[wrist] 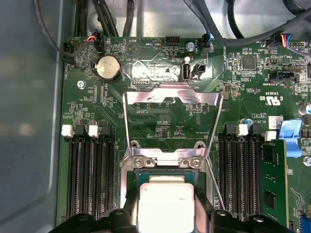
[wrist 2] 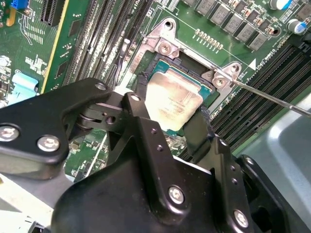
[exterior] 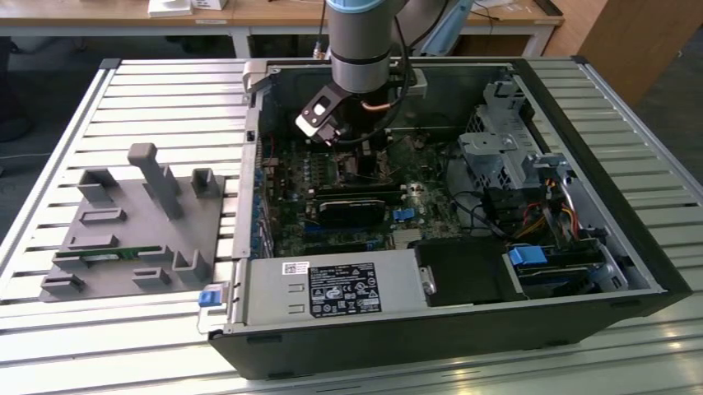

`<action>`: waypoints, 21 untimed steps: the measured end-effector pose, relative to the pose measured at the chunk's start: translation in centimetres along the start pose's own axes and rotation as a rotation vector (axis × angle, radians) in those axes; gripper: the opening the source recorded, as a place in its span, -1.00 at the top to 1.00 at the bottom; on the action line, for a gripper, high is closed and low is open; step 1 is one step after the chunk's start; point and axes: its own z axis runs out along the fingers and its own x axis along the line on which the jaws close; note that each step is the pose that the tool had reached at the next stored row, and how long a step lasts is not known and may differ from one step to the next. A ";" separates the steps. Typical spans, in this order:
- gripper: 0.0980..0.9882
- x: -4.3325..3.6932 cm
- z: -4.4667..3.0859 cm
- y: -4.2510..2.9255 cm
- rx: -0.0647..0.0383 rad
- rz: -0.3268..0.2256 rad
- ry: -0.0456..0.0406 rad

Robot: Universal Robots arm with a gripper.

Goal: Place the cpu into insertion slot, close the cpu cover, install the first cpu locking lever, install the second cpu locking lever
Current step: 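Place the cpu into insertion slot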

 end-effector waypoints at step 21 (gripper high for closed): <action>-0.15 0.10 -0.06 0.28 0.000 0.000 -0.0010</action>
